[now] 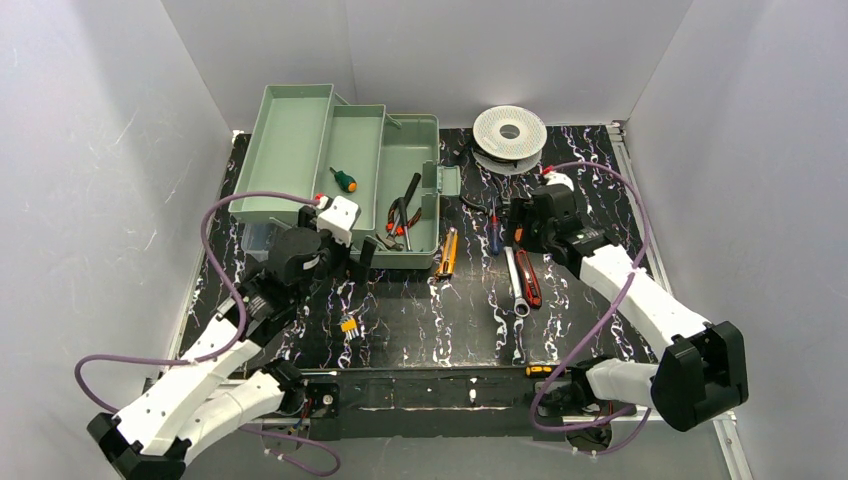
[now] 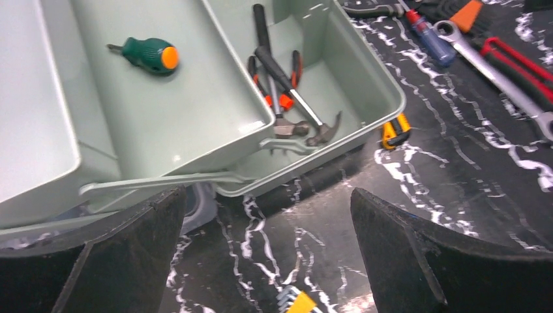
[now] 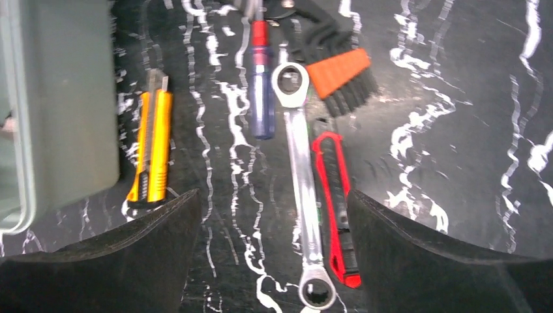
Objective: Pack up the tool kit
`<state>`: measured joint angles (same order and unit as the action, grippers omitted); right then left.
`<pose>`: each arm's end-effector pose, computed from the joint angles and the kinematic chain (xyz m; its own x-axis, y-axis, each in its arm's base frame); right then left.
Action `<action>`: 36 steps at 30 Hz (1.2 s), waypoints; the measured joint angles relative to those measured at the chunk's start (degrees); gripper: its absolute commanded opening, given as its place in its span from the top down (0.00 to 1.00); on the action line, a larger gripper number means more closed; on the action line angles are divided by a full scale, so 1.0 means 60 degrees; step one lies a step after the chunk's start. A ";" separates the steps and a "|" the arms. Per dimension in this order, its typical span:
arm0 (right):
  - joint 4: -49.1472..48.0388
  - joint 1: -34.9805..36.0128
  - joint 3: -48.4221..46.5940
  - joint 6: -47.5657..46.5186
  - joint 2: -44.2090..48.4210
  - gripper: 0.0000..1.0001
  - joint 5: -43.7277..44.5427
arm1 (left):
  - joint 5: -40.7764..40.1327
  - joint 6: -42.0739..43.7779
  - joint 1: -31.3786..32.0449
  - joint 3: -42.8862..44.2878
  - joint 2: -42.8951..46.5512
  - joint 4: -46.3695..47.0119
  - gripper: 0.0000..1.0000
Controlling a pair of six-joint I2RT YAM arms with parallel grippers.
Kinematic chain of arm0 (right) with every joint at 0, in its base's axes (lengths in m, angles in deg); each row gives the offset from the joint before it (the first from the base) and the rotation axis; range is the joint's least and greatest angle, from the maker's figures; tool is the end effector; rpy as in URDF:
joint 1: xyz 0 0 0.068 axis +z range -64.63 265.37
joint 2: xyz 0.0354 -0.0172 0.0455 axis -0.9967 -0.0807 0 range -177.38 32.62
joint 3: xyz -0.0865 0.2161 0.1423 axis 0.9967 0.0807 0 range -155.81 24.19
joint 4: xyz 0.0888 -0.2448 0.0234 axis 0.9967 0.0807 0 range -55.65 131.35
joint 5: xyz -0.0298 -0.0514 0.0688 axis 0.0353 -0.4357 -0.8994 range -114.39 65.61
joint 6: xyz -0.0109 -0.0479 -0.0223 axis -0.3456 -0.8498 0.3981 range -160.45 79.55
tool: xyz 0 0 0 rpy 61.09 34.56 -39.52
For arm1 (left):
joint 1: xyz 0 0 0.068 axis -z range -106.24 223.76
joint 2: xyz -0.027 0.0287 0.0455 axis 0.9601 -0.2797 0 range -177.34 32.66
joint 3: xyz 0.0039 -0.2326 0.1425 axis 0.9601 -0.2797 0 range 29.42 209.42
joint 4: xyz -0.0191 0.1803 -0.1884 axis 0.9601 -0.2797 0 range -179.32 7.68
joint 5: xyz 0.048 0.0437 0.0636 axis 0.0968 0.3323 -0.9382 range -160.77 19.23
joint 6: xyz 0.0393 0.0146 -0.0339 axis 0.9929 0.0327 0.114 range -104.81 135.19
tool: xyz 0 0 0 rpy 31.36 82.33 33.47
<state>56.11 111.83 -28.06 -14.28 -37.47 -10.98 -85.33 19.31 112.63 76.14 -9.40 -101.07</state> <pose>0.2413 0.1108 0.2745 -0.6327 0.1643 -0.7567 0.0063 0.9783 0.2072 0.1369 -0.0988 0.3438 -0.1590 0.2174 -0.9631 0.4301 0.8933 0.1306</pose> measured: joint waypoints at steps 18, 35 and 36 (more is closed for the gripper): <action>0.1275 -0.2142 0.0280 0.1596 -0.0408 0.22 0.0455 | 0.1479 -0.1902 0.1821 0.0692 -0.2171 -0.0062 0.02; 0.0616 -0.2299 0.0259 0.0794 -0.2976 0.32 -0.2313 | 0.1909 -0.2149 0.1854 0.0127 -0.1563 0.0423 0.02; 0.0630 -0.2259 0.0259 0.0776 -0.3049 0.35 -0.2182 | 0.1909 -0.2146 0.1854 0.0127 -0.1475 0.0423 0.02</action>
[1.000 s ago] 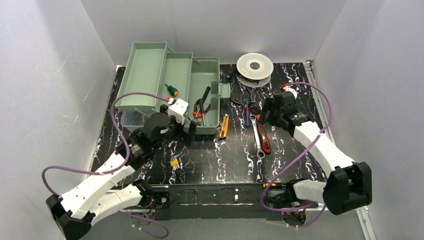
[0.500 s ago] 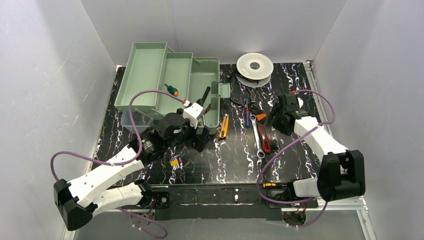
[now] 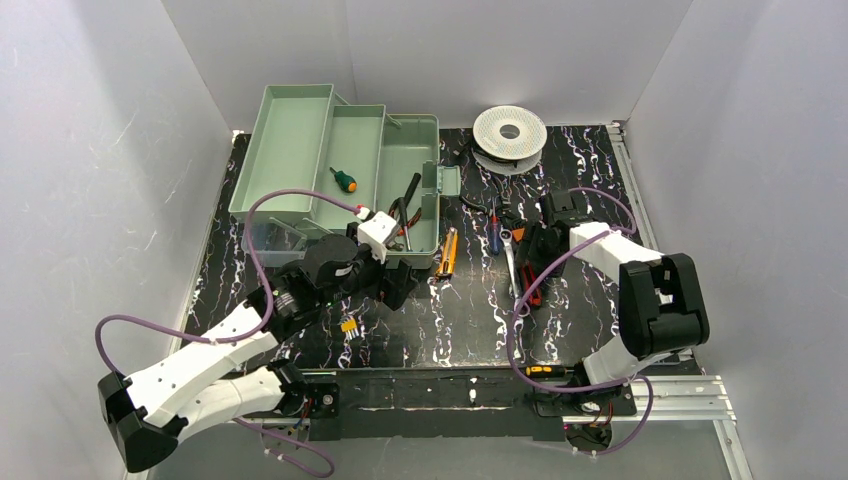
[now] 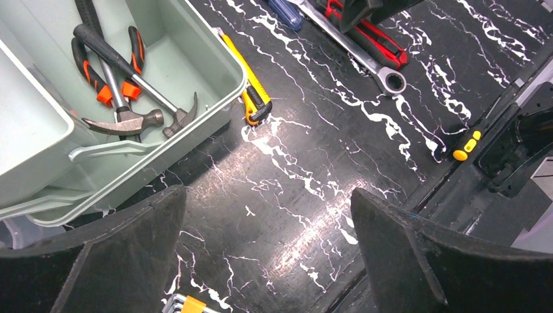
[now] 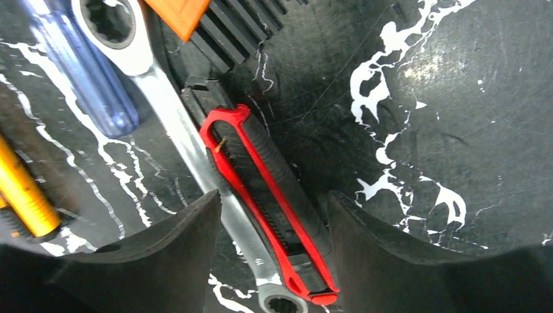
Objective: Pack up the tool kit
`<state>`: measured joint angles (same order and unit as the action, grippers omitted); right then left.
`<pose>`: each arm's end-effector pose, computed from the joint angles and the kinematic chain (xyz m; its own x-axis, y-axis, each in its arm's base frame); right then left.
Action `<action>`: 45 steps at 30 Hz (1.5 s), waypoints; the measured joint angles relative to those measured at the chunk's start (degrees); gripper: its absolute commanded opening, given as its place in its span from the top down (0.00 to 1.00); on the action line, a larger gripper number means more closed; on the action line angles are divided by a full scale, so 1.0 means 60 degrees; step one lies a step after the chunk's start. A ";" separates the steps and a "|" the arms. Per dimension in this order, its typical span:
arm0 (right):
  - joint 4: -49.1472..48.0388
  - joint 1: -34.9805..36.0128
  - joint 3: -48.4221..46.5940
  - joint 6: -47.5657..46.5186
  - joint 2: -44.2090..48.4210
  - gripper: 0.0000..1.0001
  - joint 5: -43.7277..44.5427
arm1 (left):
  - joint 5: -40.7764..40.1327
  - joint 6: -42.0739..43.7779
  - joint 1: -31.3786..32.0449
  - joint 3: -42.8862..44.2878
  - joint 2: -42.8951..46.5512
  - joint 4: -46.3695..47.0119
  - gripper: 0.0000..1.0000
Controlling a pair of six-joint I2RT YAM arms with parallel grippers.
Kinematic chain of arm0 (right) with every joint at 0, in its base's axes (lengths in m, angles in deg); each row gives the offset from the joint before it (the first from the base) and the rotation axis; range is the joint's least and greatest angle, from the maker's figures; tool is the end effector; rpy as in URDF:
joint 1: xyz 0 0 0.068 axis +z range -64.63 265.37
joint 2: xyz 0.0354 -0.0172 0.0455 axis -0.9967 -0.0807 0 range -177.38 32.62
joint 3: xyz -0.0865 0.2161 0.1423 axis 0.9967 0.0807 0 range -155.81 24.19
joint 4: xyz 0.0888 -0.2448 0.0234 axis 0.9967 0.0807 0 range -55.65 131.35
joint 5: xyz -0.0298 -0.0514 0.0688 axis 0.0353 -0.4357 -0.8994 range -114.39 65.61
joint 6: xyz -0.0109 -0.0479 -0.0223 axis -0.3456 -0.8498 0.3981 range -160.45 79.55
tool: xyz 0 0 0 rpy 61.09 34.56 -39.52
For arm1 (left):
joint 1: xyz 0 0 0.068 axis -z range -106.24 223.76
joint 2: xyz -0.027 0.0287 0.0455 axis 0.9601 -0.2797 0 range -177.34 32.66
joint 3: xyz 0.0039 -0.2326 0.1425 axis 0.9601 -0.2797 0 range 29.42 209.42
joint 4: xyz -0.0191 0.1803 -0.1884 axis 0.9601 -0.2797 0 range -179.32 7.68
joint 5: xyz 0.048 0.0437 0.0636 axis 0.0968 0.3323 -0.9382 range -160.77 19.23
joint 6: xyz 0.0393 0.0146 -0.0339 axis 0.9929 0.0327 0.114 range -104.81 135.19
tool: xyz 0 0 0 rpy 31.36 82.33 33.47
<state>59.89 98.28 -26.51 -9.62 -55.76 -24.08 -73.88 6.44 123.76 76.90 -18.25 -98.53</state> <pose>0.2851 0.0651 0.1773 -0.8605 0.3286 -0.3894 0.2562 0.9396 0.2268 0.1333 -0.1557 0.3269 -0.3249 0.1507 -0.9337 0.6907 0.7122 -0.1253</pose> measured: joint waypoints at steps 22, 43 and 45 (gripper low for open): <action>0.0739 0.1413 -0.1326 -0.0004 -0.1377 0.49 0.2302 | 0.0055 -0.0087 0.0004 -0.0029 0.0299 -0.0051 0.02; 0.0543 0.1355 -0.0554 -0.0149 0.2707 0.64 0.1621 | 0.0561 -0.0521 0.0004 0.0033 -0.0692 0.0018 0.02; 0.0215 0.1355 -0.0459 -0.0044 0.3789 0.64 0.1286 | 0.0725 -0.0561 0.0004 0.0120 -0.1133 0.0149 0.02</action>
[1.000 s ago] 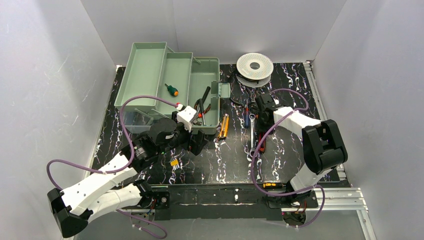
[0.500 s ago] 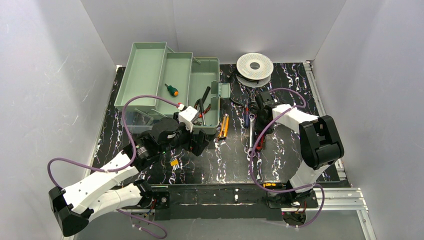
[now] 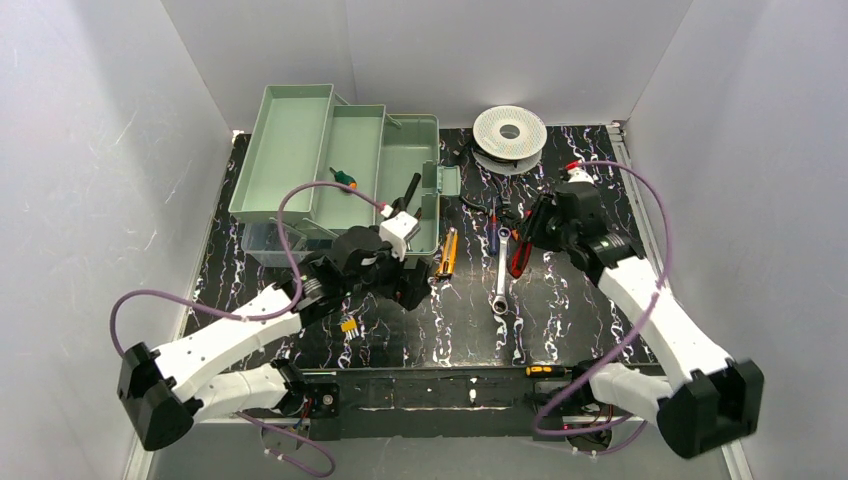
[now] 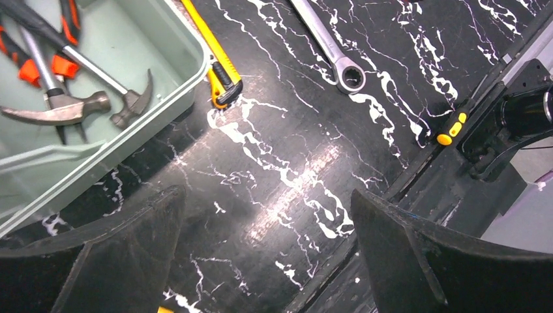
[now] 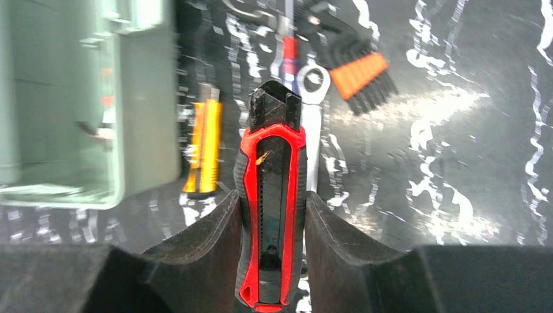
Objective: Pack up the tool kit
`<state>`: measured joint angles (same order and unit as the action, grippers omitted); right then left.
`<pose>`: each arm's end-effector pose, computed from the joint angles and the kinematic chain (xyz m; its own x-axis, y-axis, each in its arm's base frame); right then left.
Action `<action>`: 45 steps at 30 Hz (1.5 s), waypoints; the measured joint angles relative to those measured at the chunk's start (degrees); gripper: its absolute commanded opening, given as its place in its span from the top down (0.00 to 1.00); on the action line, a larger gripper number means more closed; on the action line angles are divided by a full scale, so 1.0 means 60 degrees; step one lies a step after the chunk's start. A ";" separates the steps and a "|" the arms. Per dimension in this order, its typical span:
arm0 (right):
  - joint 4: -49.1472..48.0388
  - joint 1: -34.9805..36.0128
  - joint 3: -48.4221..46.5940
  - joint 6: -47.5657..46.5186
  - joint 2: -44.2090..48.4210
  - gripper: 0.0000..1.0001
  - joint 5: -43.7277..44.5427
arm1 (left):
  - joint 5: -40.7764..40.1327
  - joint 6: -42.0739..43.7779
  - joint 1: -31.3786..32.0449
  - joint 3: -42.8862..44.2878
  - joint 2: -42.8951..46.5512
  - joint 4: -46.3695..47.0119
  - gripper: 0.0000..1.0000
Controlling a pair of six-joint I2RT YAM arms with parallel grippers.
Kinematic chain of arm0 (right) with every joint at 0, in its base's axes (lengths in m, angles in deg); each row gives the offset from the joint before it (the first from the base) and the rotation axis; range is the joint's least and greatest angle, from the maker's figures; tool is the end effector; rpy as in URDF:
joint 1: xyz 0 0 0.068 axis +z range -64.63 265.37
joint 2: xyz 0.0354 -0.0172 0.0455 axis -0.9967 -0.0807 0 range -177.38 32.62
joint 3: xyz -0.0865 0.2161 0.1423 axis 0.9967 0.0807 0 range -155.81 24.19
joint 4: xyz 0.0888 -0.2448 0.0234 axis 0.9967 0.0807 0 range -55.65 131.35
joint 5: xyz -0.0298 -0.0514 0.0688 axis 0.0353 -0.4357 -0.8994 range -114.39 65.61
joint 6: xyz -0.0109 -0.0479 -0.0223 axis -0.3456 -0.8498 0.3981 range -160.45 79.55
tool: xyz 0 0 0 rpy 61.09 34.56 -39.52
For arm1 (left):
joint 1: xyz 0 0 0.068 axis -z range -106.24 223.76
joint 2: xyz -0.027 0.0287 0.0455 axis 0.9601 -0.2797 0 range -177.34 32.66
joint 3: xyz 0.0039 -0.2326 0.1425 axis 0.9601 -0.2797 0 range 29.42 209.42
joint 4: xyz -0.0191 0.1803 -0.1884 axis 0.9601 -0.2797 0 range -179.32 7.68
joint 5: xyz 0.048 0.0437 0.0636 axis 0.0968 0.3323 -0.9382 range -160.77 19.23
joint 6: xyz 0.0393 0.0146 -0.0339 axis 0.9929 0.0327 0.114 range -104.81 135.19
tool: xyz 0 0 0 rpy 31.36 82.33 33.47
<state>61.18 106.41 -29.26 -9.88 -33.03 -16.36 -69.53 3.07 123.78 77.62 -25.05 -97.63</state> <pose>0.2334 0.0844 0.2921 -0.6353 0.2952 -0.7136 0.0801 0.9442 0.3194 0.1473 -0.1768 0.3094 -0.4272 0.1826 -0.8855 0.7047 0.6809 -0.1995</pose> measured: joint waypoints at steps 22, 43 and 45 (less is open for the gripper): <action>-0.2189 0.0015 0.0612 0.1920 0.1661 0.65 -0.4244 | 0.1872 -0.1038 0.0707 0.3166 -0.4510 0.1978 0.20; -0.1311 0.0022 0.0747 0.2346 0.2732 0.18 -0.1082 | -0.0015 -0.0419 -0.0965 0.3650 -0.3045 -0.1045 0.97; -0.1217 0.0022 0.0889 0.2346 0.2809 0.18 -0.0809 | -0.0681 -0.0044 -0.1843 0.4197 -0.2703 -0.1993 1.00</action>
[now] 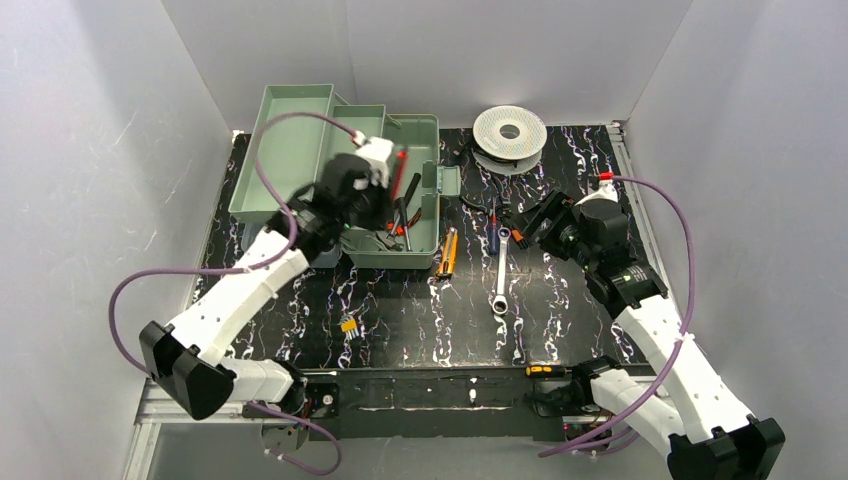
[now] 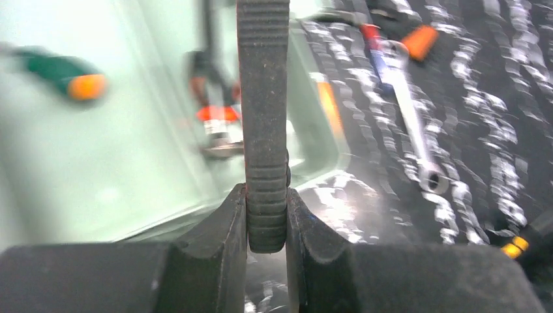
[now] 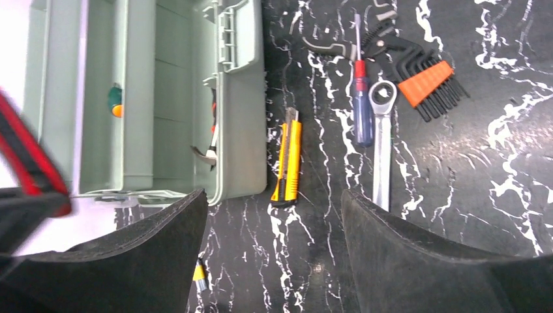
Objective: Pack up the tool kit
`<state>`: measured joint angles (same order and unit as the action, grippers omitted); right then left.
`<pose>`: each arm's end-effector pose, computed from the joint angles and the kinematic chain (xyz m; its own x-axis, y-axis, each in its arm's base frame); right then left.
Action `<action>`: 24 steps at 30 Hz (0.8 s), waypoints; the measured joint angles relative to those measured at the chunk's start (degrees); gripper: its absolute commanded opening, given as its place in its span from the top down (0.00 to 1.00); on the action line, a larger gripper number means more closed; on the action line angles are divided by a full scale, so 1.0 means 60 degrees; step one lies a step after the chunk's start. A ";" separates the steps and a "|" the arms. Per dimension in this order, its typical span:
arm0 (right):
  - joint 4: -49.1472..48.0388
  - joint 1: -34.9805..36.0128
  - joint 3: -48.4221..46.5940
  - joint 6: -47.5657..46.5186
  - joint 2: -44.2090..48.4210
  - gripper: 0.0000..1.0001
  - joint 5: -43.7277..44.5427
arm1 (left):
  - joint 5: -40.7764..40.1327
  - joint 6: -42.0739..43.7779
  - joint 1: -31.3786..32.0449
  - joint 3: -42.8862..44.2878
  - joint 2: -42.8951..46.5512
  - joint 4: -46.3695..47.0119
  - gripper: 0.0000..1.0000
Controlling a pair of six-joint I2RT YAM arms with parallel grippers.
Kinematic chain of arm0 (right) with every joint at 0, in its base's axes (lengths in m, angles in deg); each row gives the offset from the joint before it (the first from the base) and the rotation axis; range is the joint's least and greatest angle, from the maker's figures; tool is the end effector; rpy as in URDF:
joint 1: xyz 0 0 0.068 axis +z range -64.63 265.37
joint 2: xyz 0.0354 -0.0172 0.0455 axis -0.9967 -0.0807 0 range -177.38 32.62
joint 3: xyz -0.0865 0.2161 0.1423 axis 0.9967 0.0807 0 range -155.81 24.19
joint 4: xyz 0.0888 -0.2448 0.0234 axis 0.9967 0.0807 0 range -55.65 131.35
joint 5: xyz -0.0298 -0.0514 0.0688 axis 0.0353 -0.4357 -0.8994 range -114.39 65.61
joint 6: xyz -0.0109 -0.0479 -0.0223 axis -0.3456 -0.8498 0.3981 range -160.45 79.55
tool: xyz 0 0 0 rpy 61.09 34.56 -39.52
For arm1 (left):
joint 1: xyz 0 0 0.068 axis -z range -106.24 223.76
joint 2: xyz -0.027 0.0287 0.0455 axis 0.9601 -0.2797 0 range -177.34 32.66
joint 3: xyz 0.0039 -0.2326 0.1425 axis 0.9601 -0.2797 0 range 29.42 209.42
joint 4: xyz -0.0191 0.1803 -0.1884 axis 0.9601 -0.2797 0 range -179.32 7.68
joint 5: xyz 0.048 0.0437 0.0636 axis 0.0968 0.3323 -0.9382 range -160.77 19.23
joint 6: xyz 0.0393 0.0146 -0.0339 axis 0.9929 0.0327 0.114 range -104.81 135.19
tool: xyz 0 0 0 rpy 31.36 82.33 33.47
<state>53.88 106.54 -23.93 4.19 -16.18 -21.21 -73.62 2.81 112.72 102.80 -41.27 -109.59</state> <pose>0.1822 0.0684 0.3313 -0.4484 0.5787 -0.6812 0.0043 0.7635 0.6458 0.2262 -0.1806 0.3738 -0.4817 0.1141 -0.8689 0.5022 0.8485 -0.1670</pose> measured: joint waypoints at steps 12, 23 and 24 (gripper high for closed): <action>0.0390 0.0000 0.0171 -0.0634 -0.0069 0.19 0.0160 | -0.4065 0.2047 -0.3060 0.2874 -0.0867 -0.2885 1.00; 0.2062 0.0000 -0.0058 -0.0707 -0.0973 0.20 0.0998 | -0.4419 0.2477 -0.4218 0.2229 -0.1690 -0.2692 0.49; 0.2342 0.0000 -0.0109 -0.0528 -0.1166 0.20 0.1166 | -0.4306 0.2455 -0.4240 0.2233 -0.1785 -0.2703 0.41</action>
<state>67.93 106.54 -24.59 1.02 -23.17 -14.22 -99.45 17.54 87.28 116.20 -51.98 -125.81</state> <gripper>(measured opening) 0.807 0.322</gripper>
